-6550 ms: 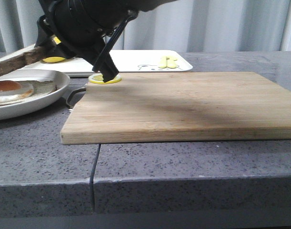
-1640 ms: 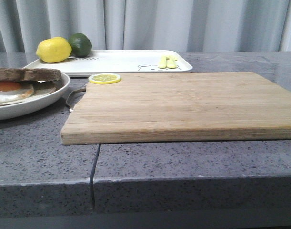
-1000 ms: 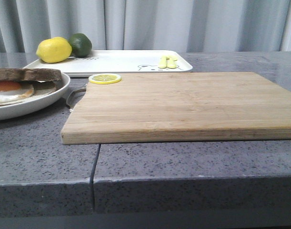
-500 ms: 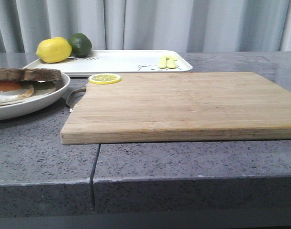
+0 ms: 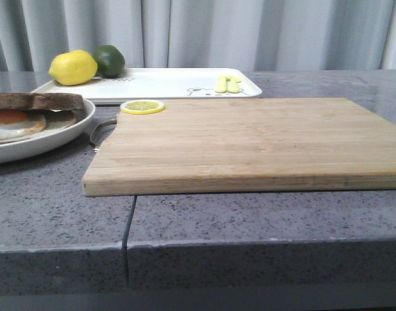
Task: Place bread and move sandwich to tray
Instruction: 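Grasp the rim of the white sandwich plate with the left gripper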
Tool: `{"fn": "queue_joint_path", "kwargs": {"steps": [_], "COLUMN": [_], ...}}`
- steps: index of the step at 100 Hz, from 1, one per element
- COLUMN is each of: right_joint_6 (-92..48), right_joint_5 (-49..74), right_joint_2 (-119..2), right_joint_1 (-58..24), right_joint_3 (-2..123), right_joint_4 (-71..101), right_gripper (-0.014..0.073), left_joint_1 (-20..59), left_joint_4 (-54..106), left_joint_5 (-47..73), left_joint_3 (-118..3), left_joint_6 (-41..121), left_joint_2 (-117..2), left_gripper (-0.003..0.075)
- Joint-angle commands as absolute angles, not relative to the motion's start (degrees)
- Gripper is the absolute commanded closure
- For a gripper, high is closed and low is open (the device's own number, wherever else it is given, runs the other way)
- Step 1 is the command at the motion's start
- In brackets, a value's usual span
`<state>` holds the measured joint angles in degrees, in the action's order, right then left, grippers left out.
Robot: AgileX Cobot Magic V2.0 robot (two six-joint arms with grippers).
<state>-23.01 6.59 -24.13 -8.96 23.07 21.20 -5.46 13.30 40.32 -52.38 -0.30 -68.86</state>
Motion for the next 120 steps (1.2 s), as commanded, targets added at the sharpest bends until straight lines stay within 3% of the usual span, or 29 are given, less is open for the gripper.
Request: {"fn": "queue_joint_path", "kwargs": {"steps": [1, 120], "right_joint_6": [-23.1, -23.1], "right_joint_5": [2.4, 2.4], "right_joint_2": [-24.2, -24.2], "right_joint_1": [-8.6, -8.6], "right_joint_3": [24.6, 24.6], "right_joint_4": [20.9, 20.9], "right_gripper": [0.0192, 0.0192], "left_joint_1": [-5.6, -5.6], "left_joint_4": [14.0, 14.0], "left_joint_5": [36.7, 34.8], "left_joint_3": [-54.1, -54.1], "left_joint_6": [-0.8, -0.8], "left_joint_2": [-69.7, -82.2], "left_gripper": [0.0407, 0.0412]}}
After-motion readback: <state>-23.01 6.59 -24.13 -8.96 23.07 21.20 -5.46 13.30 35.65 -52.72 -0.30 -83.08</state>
